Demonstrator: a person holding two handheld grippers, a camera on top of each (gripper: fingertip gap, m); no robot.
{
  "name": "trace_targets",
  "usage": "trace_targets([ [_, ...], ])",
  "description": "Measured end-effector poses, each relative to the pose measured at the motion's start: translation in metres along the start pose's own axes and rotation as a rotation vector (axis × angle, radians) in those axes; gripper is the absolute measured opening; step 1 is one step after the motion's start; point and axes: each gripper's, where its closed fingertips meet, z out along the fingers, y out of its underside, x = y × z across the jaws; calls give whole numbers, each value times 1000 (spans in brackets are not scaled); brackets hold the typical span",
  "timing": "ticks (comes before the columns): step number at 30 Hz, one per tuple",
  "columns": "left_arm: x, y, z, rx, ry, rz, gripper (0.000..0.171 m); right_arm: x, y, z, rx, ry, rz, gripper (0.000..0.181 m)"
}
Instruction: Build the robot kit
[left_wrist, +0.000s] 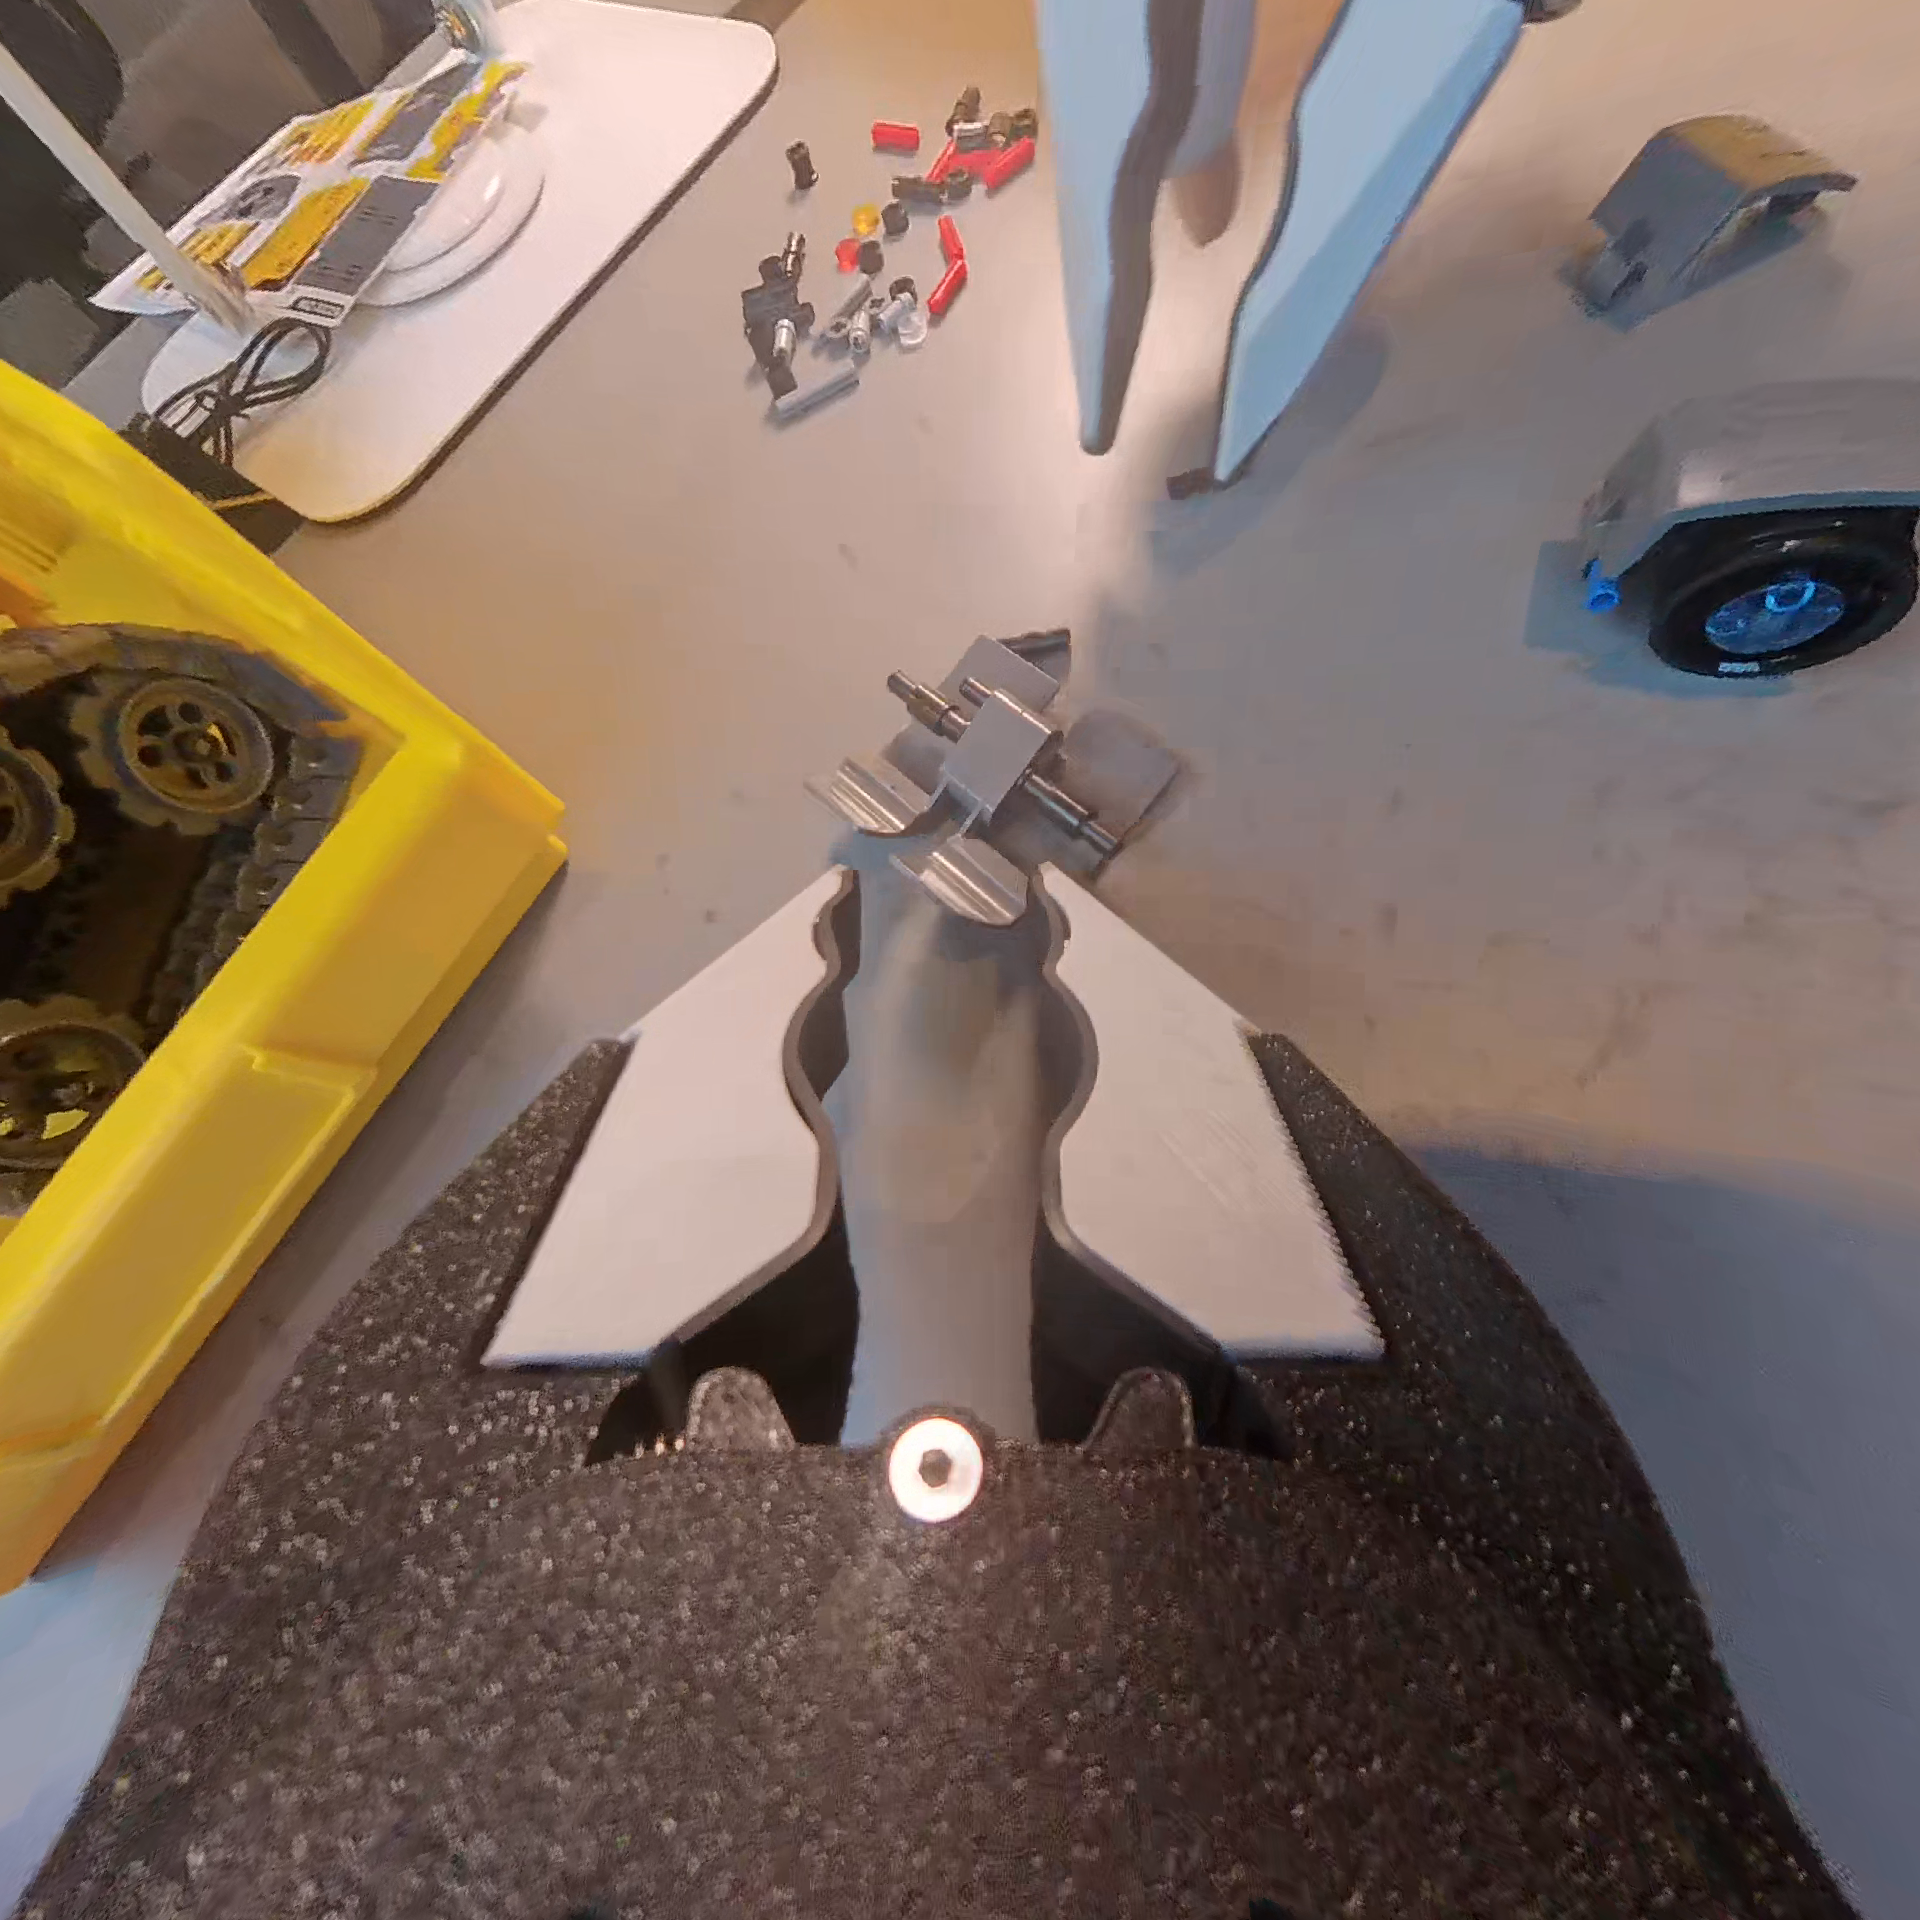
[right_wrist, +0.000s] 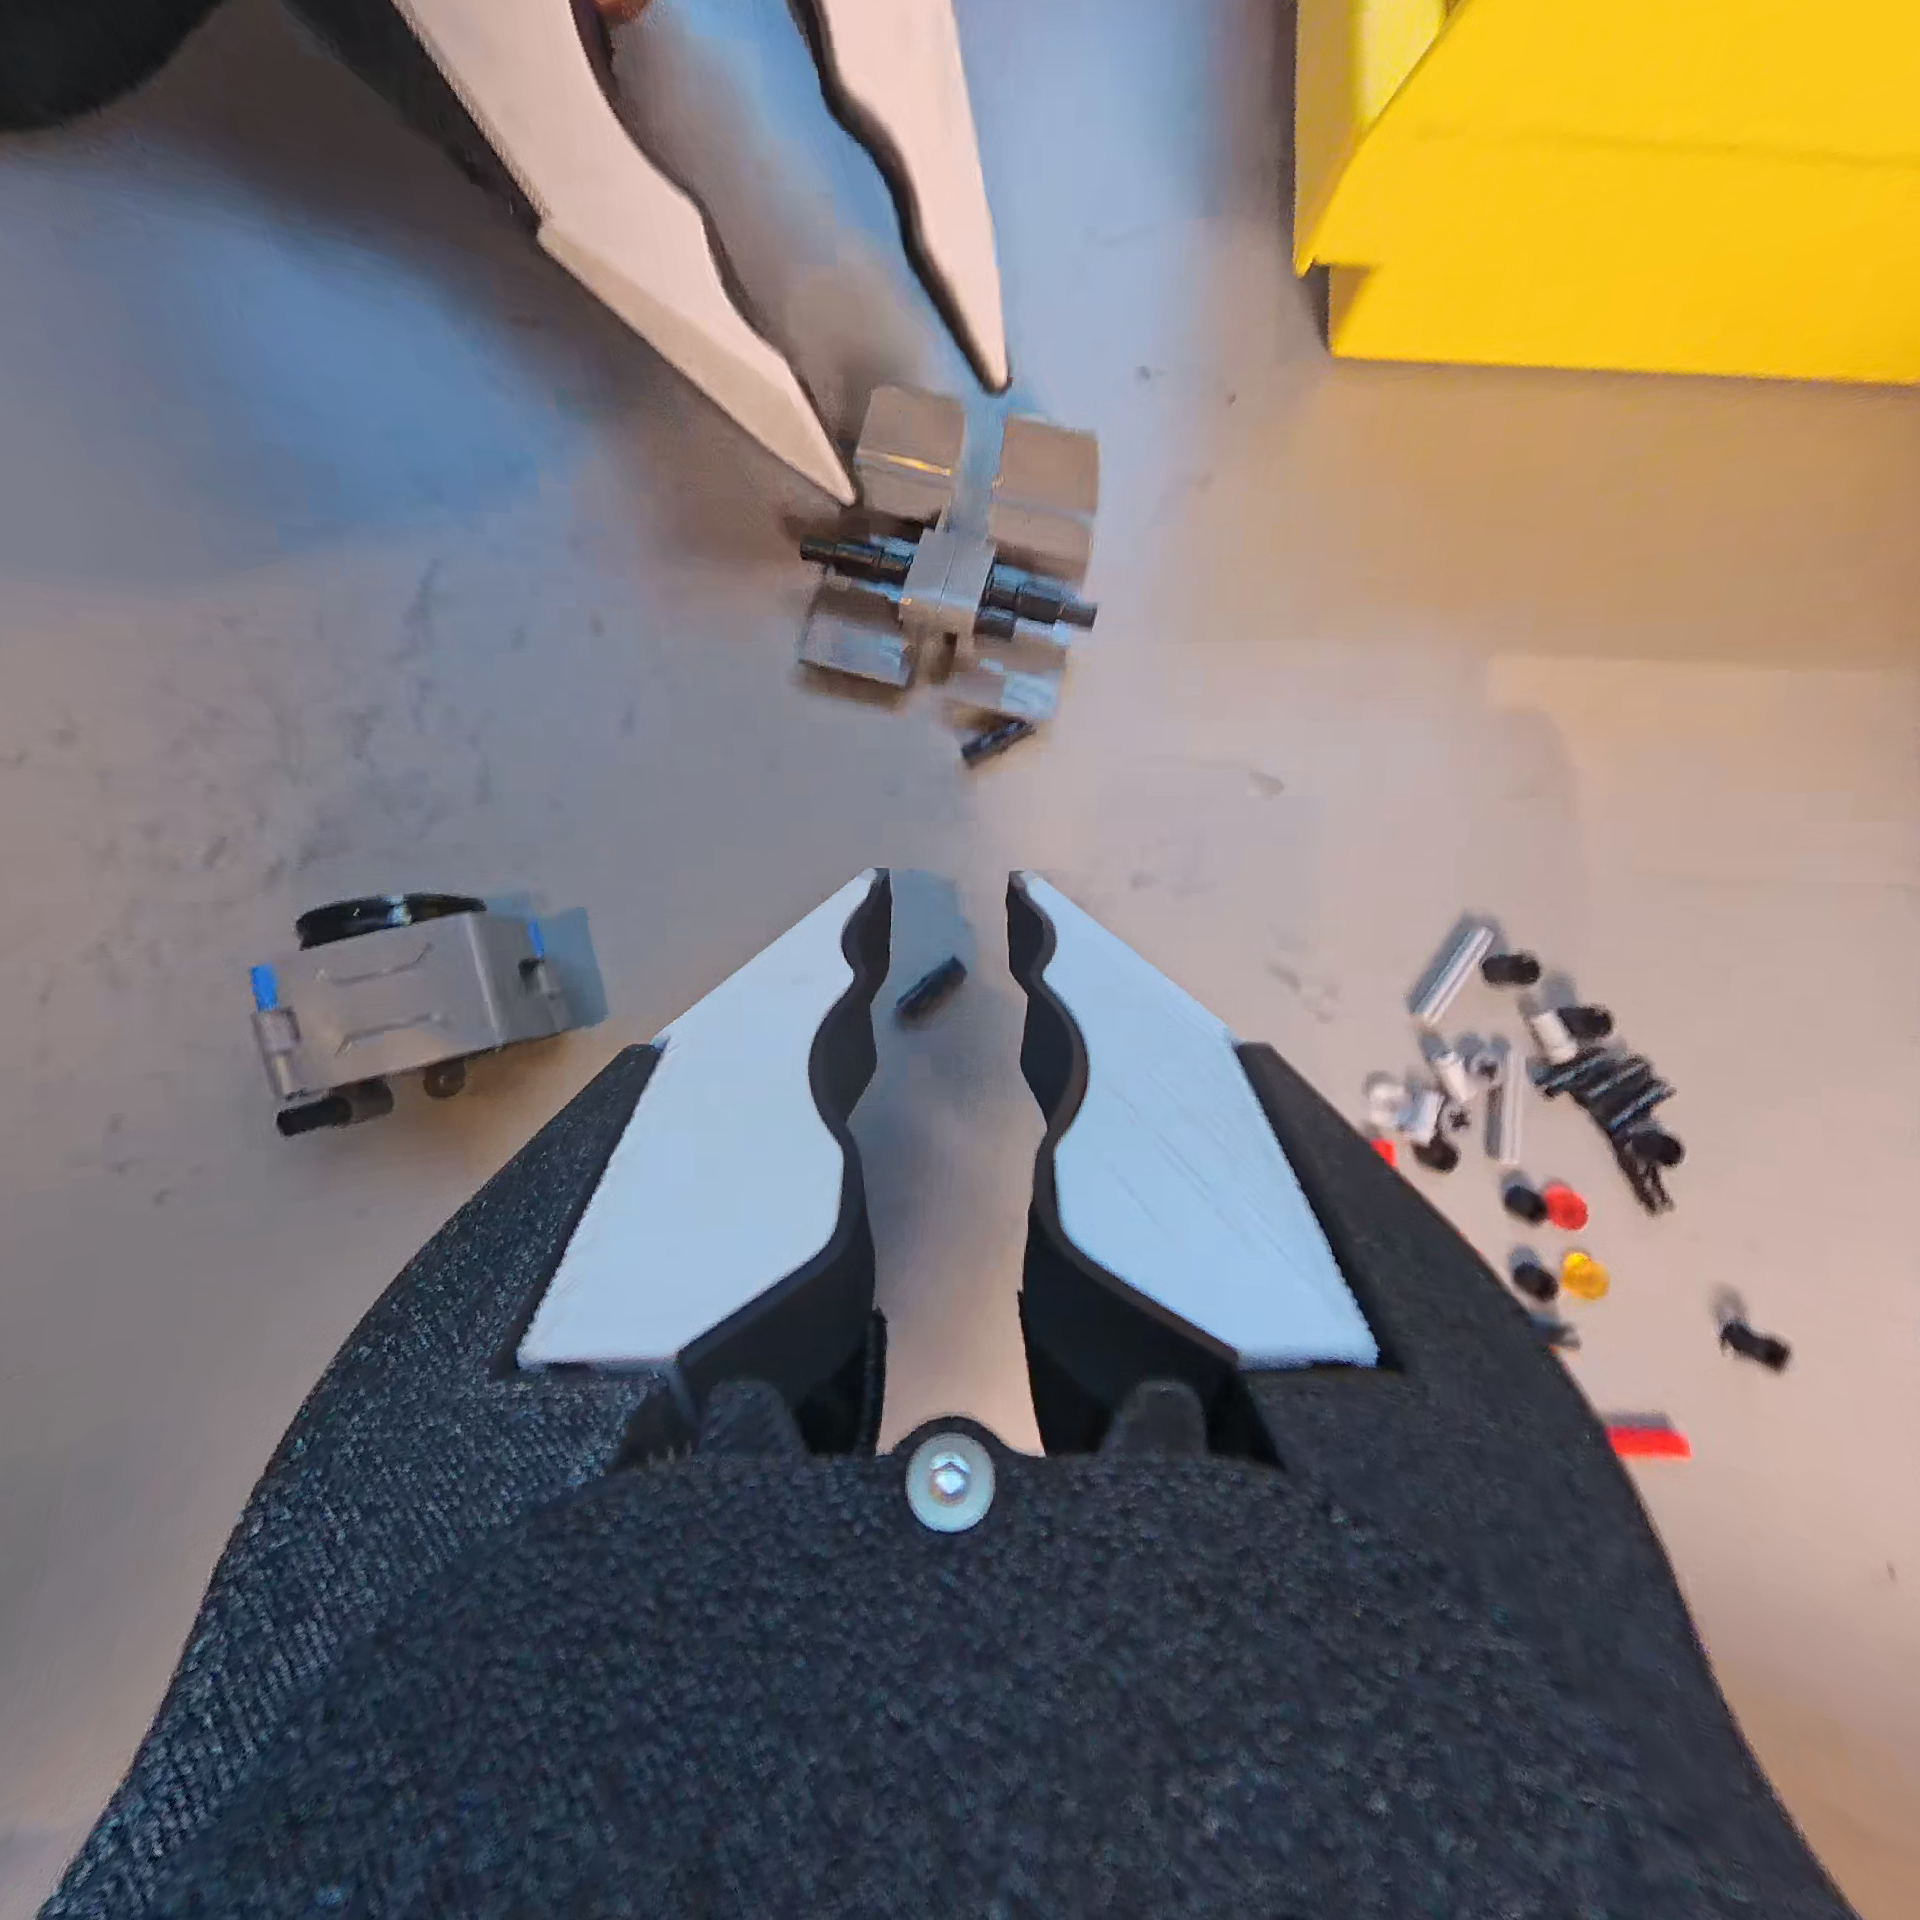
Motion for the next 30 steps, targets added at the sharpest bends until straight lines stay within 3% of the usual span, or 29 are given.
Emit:
trace_targets([
  [5,0,2,1,-12,-7,7,20,7,-9,25,-37,-43,-17,22],
  [12,-21,10,-6,-32,-79,-49,7,1,-17,36,-30,-79,-38,22],
  [17,-47,23,-14,-75,-176,-94,7,4,-14,34,-46,-69,-38,9],
  [22,-68,33,-24,-94,-250,-159,7,-11,-1,19,-56,-64,-21,9],
  [26,-74,23,-33,-6,-242,-228,18,-35,16,2,-86,-58,-8,9],
  [30,-72,-4,-44,169,-199,-278,24,-42,30,-1,-96,-1,28,9],
])
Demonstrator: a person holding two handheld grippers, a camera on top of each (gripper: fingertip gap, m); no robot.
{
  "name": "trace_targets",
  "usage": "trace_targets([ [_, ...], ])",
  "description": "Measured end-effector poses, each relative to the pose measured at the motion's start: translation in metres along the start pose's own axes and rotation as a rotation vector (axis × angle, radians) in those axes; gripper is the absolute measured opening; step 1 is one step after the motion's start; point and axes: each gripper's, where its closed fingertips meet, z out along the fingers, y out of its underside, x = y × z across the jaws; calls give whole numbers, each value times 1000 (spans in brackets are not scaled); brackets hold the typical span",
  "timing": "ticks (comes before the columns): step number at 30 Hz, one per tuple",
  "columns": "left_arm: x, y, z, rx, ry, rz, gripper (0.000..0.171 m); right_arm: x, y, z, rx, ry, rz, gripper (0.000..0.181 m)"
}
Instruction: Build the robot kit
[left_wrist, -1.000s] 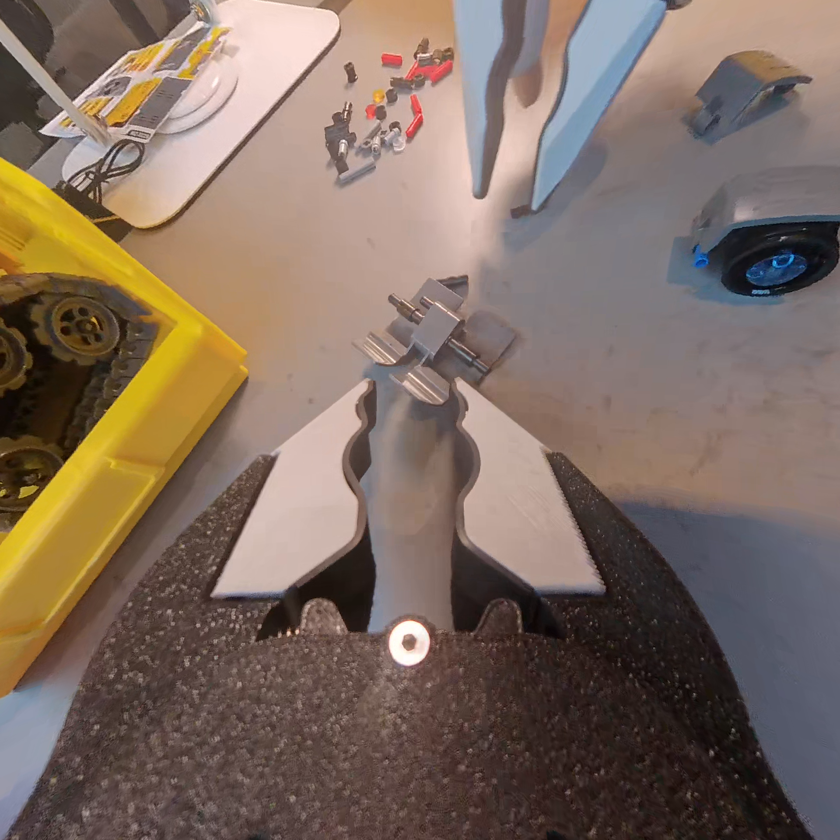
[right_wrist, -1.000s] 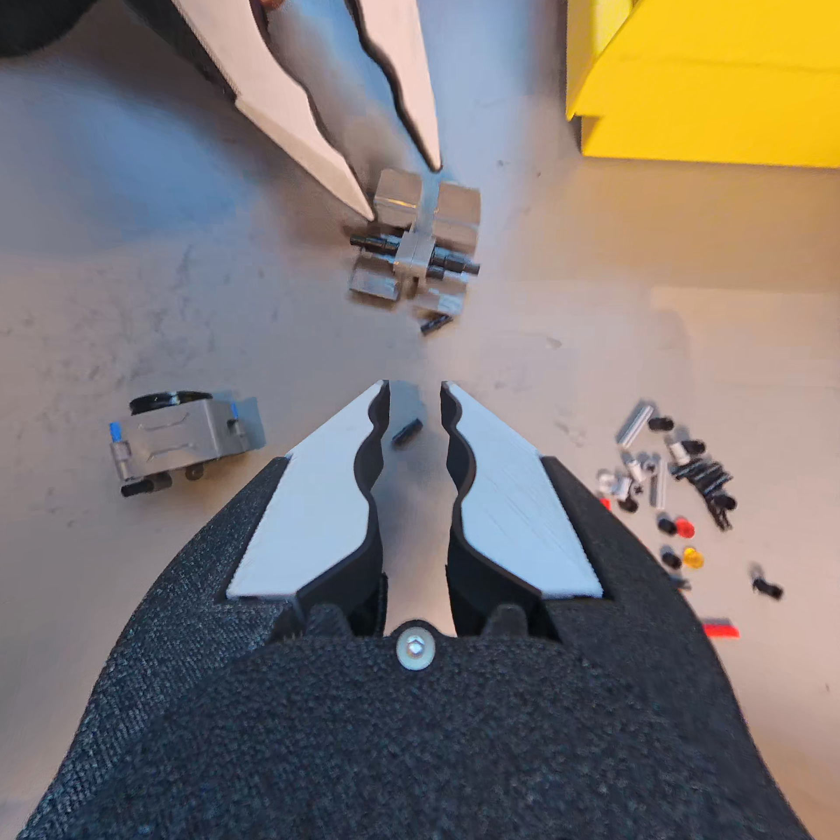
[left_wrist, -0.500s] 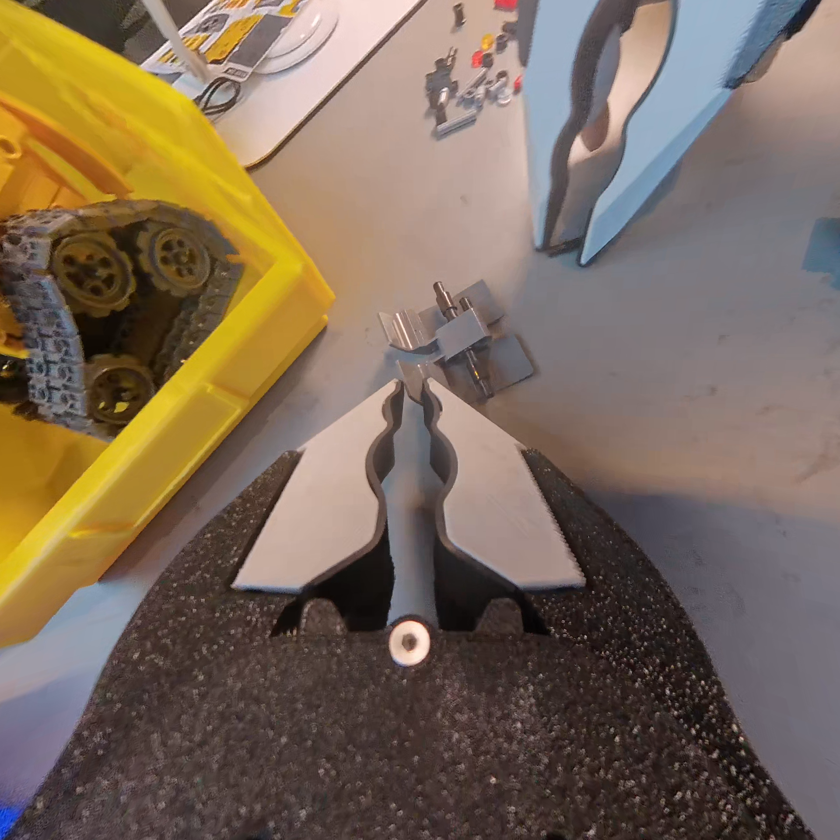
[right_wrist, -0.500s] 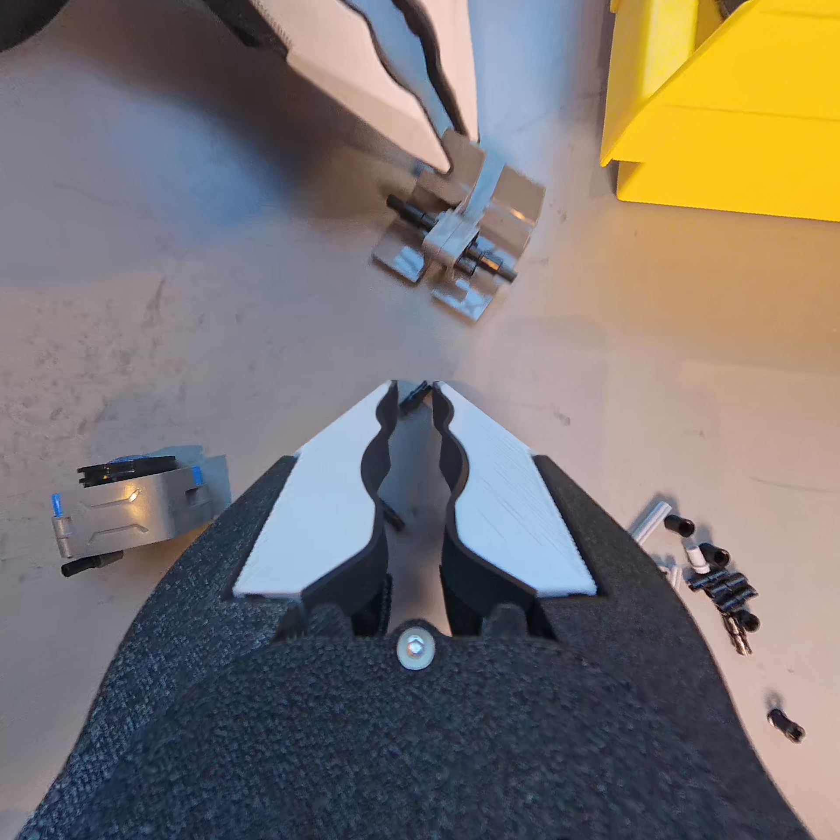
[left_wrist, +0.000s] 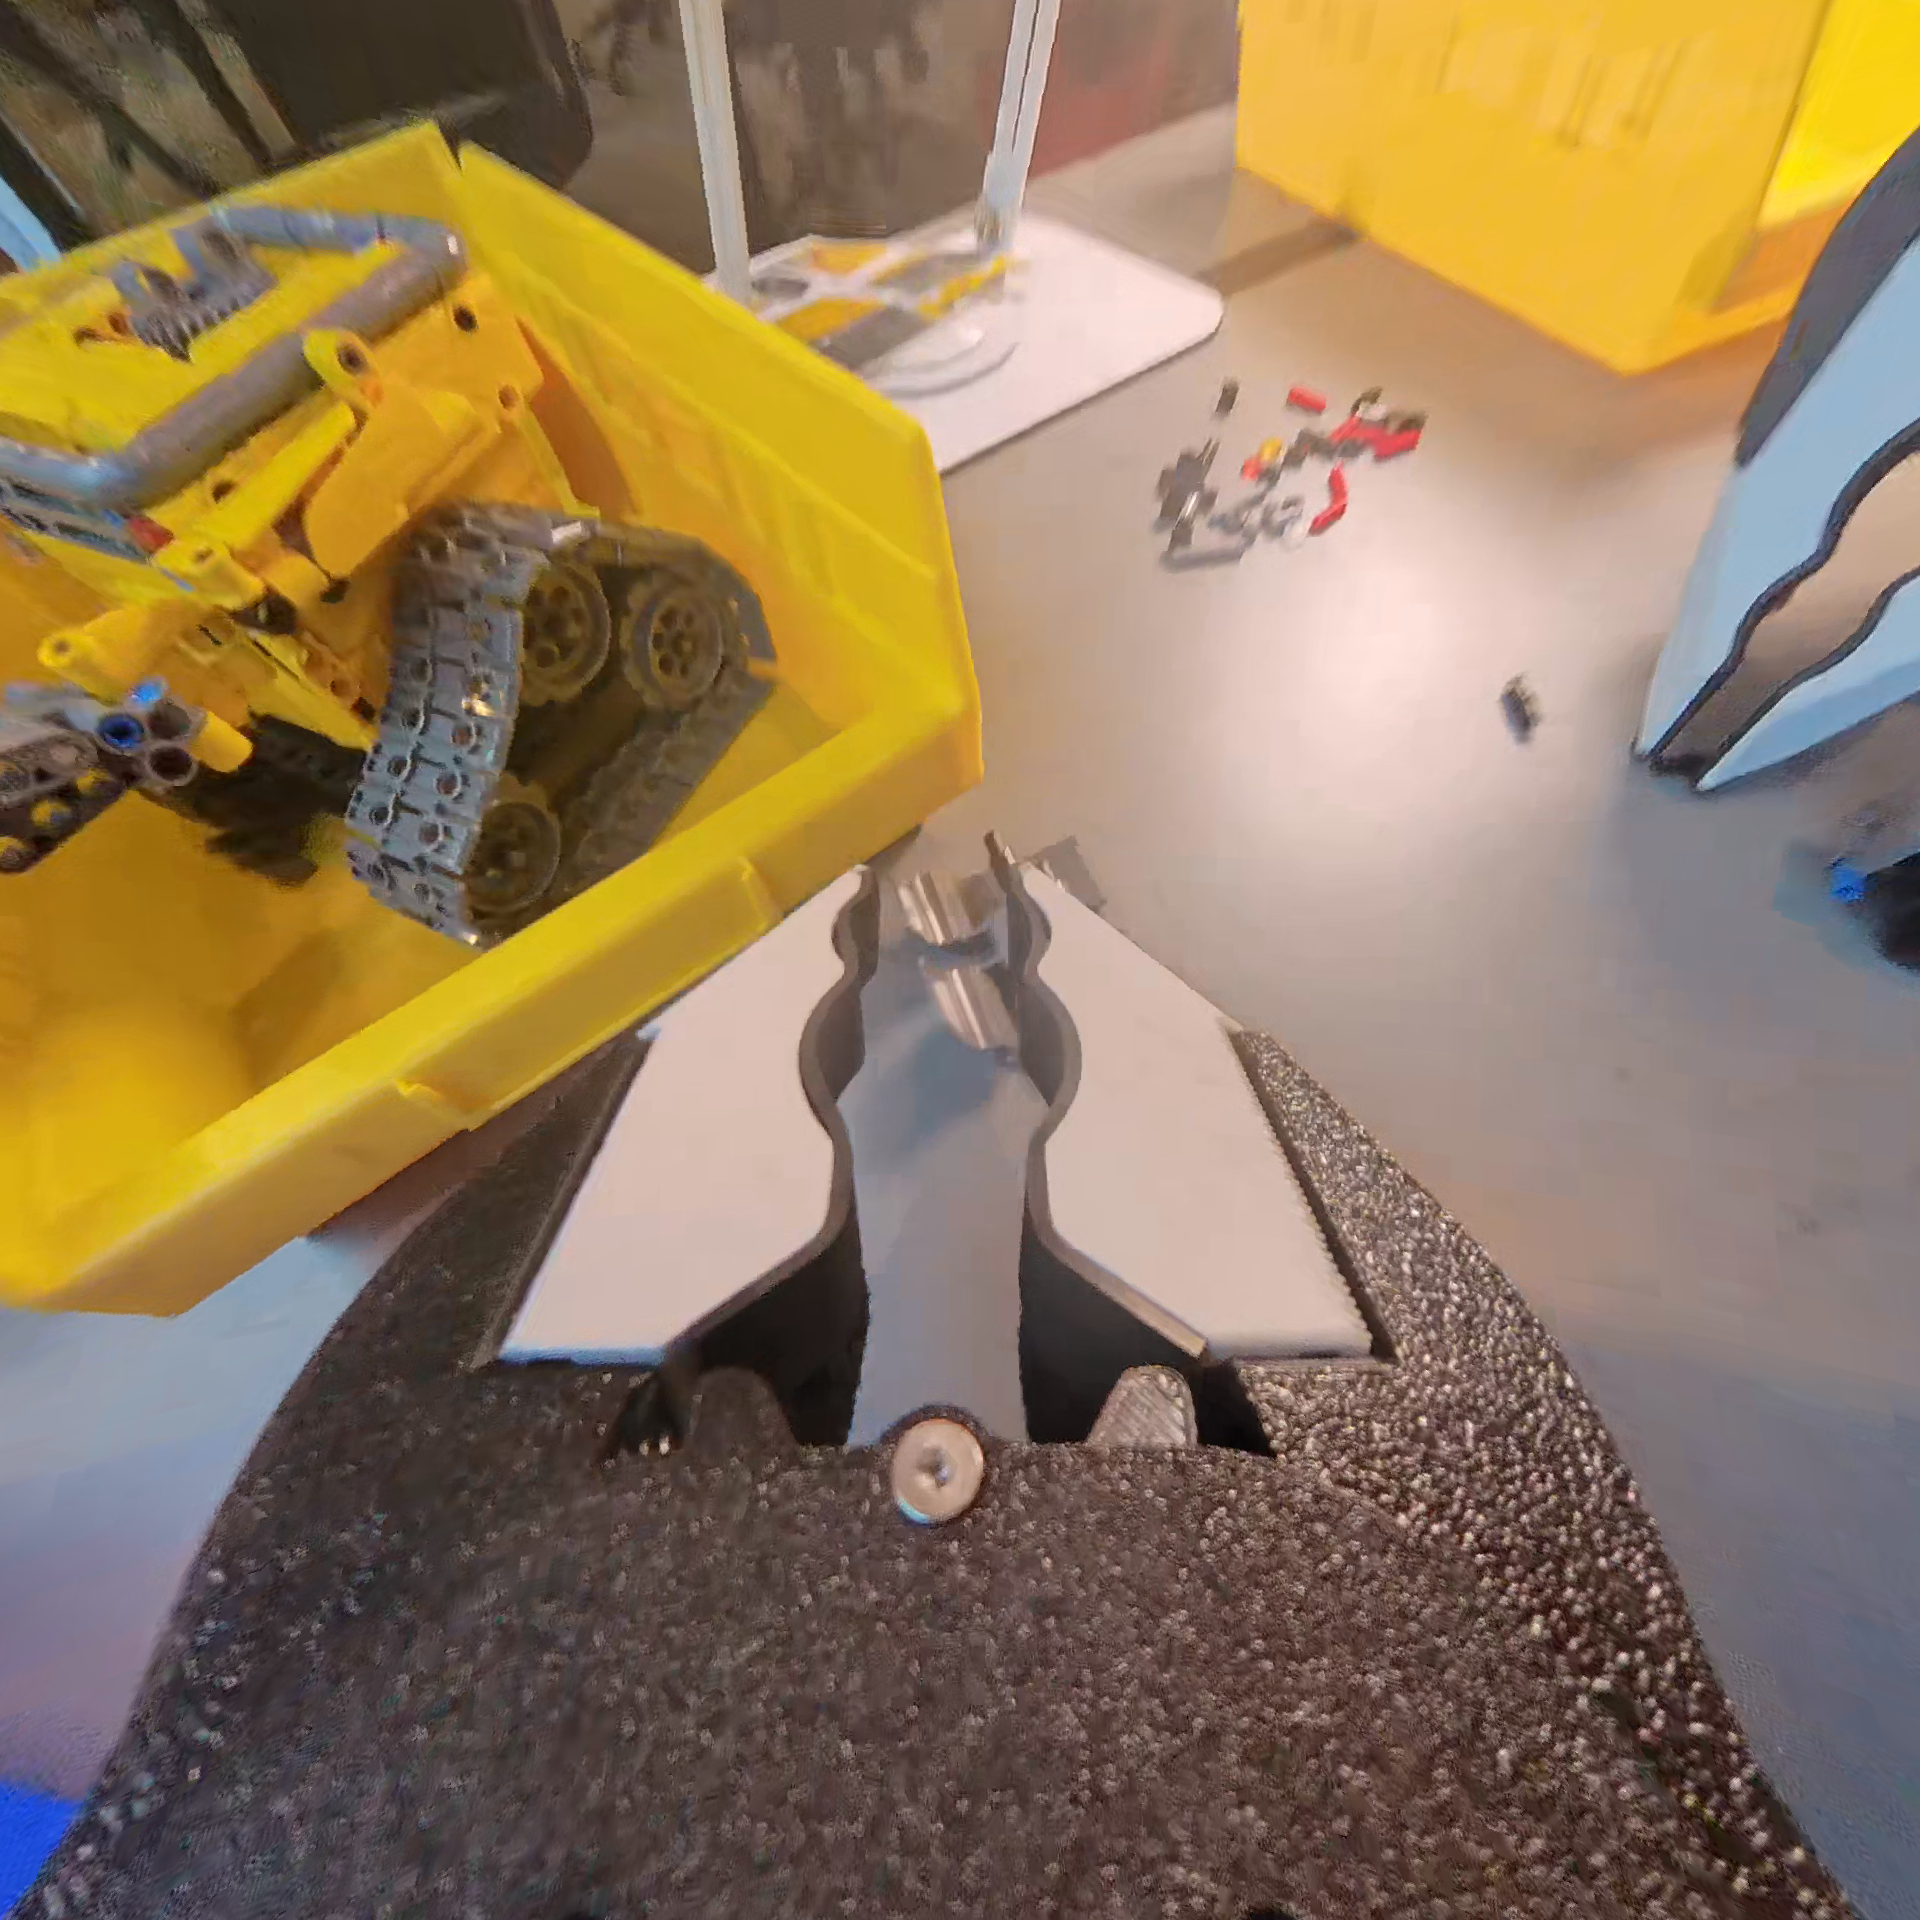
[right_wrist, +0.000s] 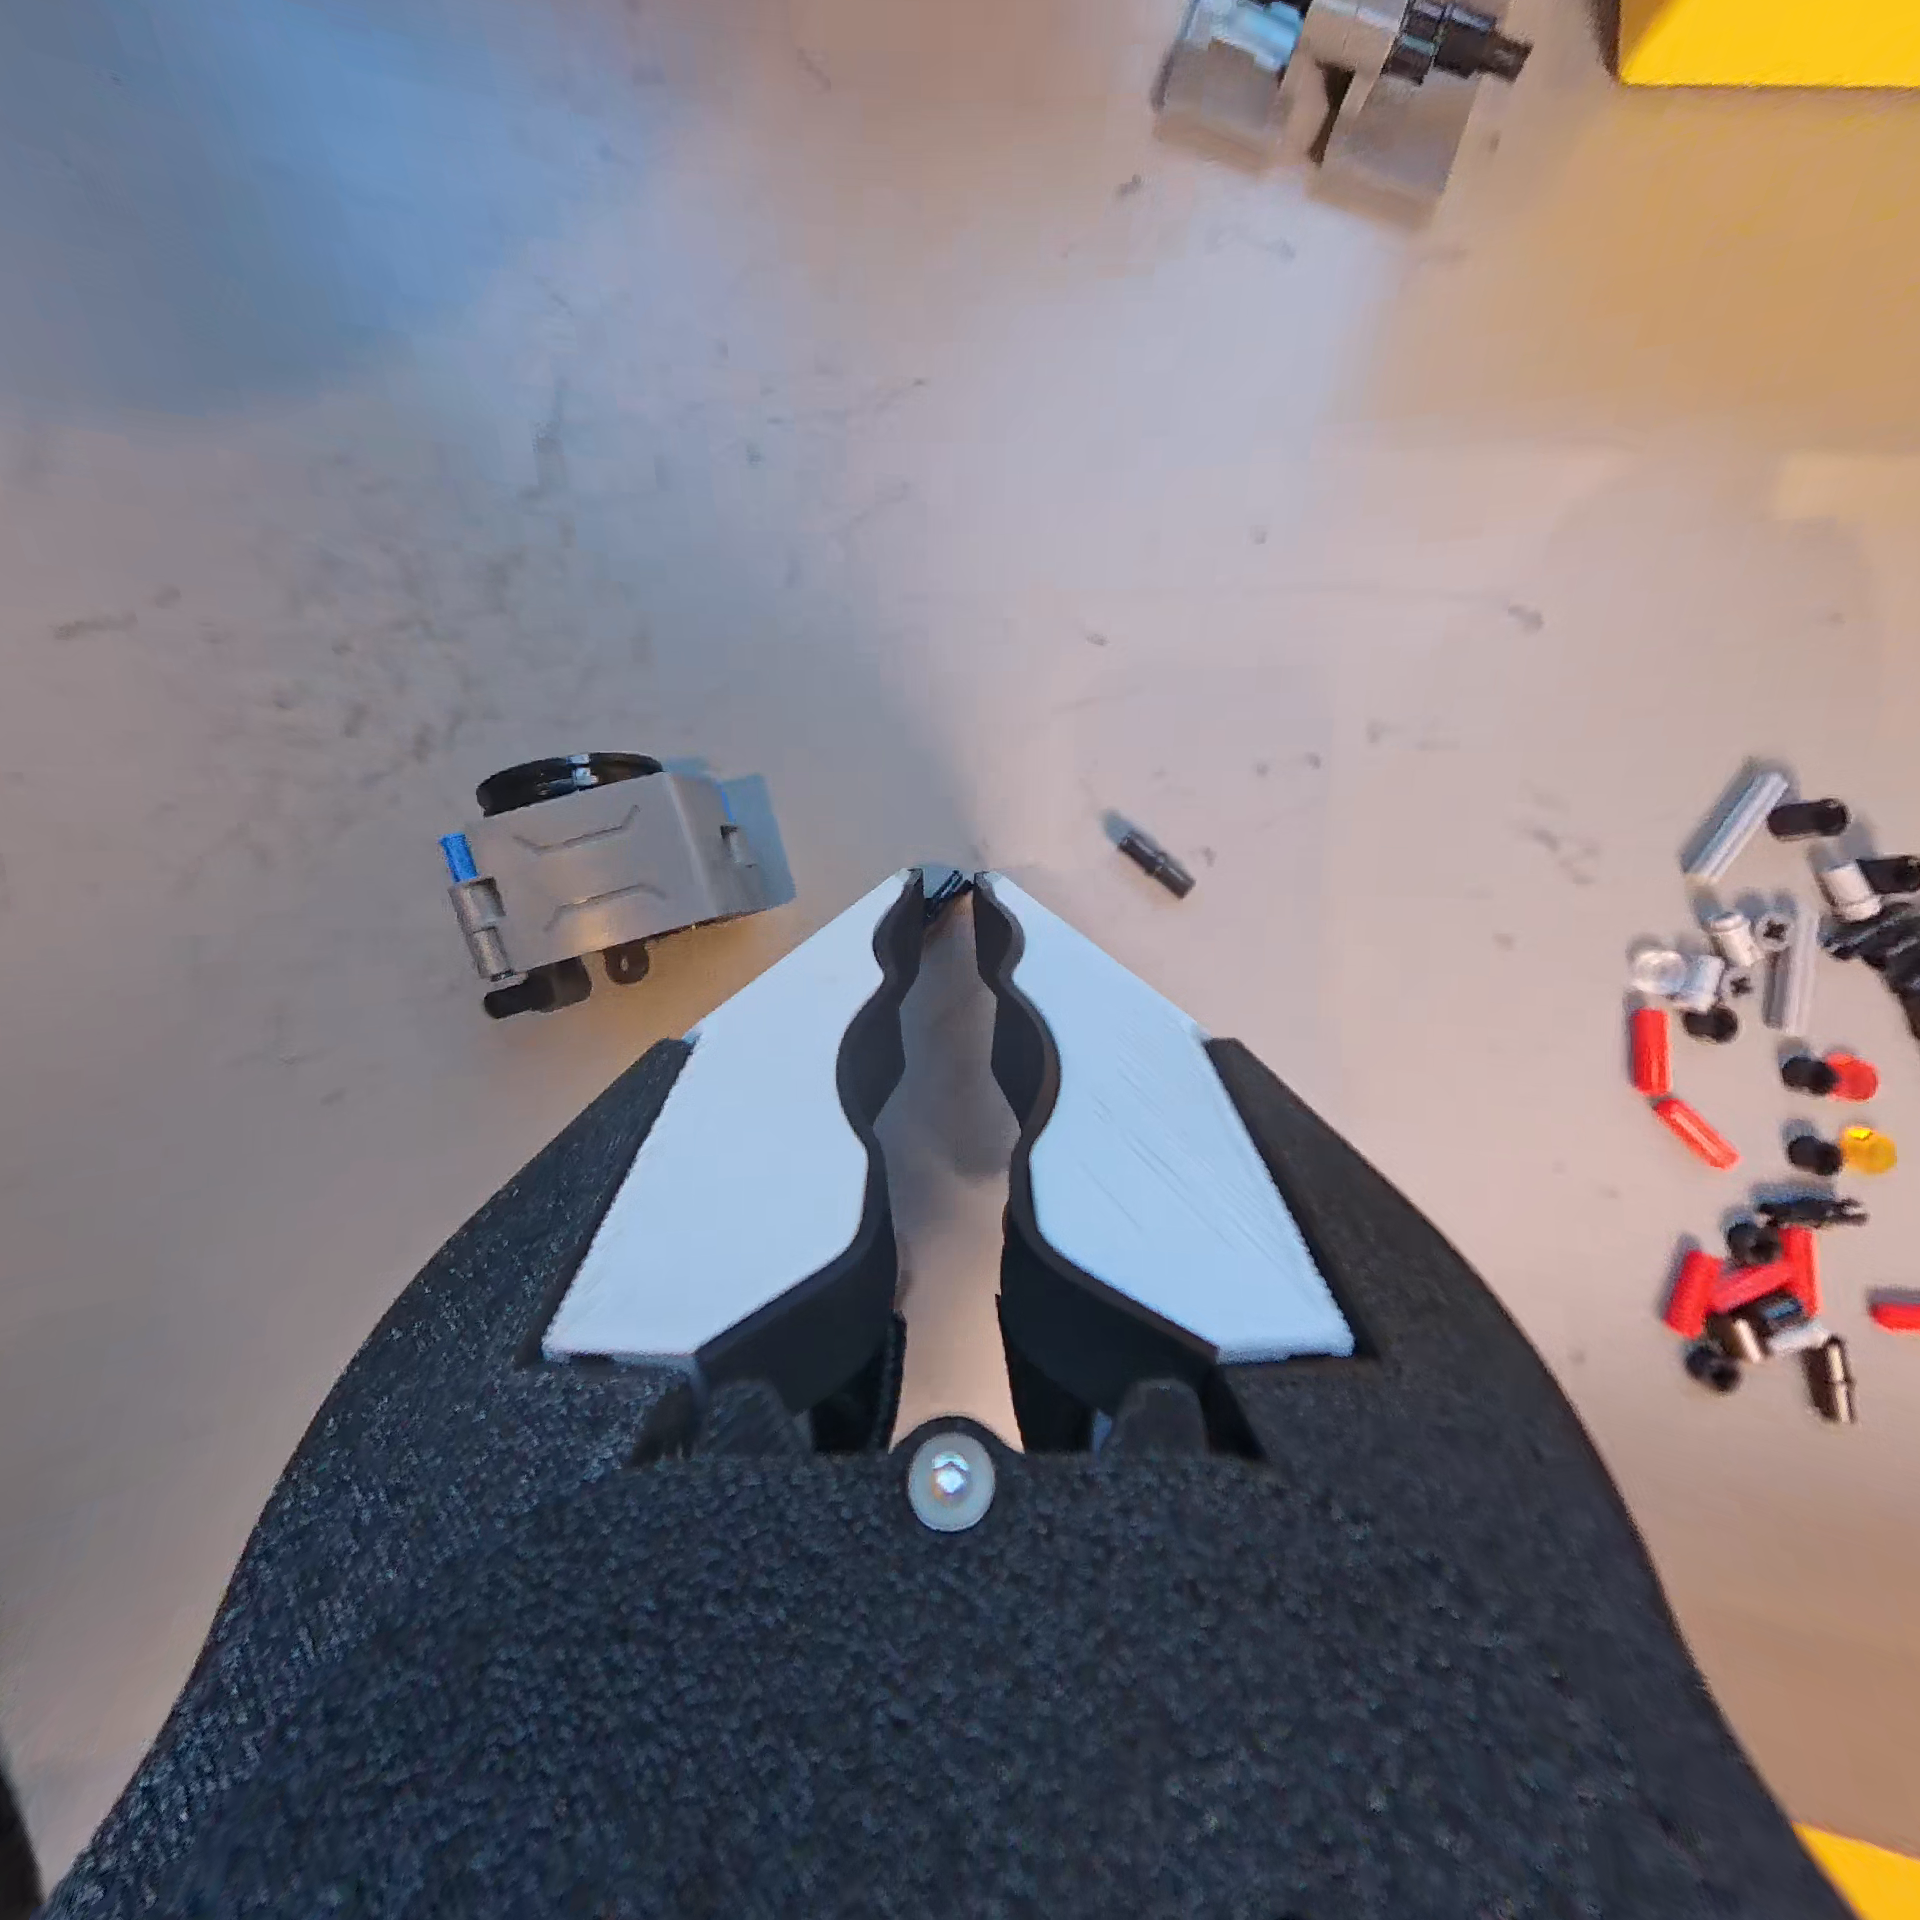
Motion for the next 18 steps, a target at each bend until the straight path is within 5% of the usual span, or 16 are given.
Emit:
trace_targets([
  [6,17,-23,-9,150,45,19,26,4,-6,-18,139,106,51,17],
  [18,37,-26,-7,176,99,35,29,0,-23,-119,797,416,324,43],
])
